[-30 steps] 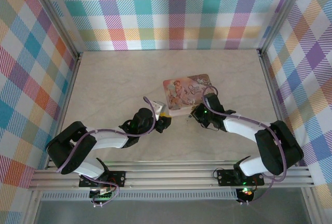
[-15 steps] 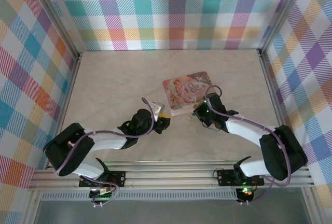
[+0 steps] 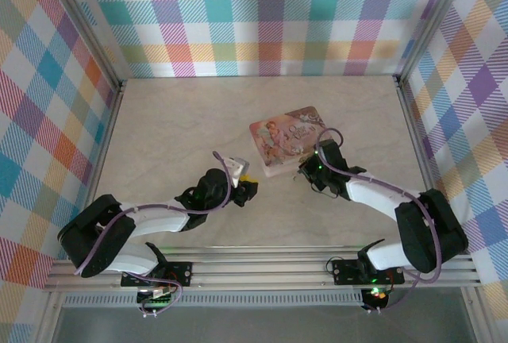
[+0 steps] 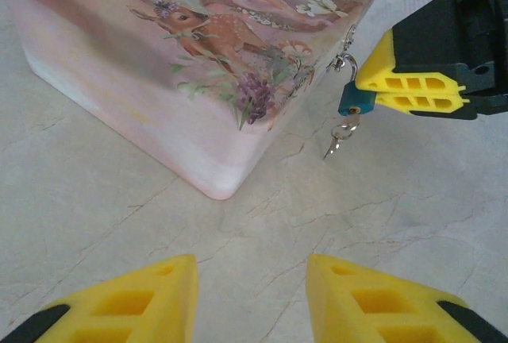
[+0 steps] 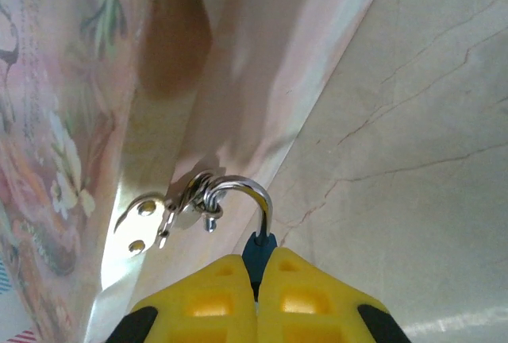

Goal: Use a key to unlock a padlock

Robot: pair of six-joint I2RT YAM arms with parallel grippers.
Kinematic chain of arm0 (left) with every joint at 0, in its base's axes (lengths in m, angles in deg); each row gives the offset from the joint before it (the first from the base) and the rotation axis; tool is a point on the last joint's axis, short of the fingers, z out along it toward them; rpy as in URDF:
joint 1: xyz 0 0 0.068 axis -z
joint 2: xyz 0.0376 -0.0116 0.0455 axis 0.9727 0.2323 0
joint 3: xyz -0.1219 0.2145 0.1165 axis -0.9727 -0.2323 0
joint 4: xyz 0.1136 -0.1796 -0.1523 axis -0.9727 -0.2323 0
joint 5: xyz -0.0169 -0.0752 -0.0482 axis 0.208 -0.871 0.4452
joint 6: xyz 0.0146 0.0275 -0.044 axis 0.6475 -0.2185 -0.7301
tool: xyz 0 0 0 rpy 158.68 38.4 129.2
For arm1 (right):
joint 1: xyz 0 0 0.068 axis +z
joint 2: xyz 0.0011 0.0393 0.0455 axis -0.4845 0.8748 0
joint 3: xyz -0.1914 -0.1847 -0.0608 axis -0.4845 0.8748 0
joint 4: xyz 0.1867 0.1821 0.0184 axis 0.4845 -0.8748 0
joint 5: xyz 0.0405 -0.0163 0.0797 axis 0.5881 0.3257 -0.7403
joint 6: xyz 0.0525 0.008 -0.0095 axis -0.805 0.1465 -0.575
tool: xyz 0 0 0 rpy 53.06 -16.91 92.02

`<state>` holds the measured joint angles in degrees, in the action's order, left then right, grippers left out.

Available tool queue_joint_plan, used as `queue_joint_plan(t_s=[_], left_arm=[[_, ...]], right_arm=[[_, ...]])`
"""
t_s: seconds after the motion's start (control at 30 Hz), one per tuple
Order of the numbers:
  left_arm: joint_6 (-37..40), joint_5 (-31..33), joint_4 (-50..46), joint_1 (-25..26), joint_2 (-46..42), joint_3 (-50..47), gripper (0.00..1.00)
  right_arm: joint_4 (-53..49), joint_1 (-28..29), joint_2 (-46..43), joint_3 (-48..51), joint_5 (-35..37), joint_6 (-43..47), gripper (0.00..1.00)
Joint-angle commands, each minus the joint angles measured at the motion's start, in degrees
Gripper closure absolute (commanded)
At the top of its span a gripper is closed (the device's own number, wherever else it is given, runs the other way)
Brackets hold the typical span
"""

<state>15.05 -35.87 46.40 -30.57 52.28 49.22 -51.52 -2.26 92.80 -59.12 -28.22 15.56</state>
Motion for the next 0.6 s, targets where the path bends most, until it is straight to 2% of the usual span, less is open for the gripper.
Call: queue_joint_plan(t_s=[0.0, 0.33, 0.57], left_arm=[[0.1, 1.0, -1.1, 0.2, -1.9, -0.6, 0.60], [0.3, 1.5, -2.4, 0.2, -2.9, -0.5, 0.60], [0.3, 1.9, -3.5, 0.2, -3.3, -0.5, 0.59]], right_arm=[[3.9, -1.0, 1.7, -1.9, -1.1, -0.4, 1.00], [3.4, -2.4, 2.0, -6.0, 0.6, 2.1, 1.00], [5.5, -4.7, 3.6, -3.3, 0.3, 0.5, 1.00]])
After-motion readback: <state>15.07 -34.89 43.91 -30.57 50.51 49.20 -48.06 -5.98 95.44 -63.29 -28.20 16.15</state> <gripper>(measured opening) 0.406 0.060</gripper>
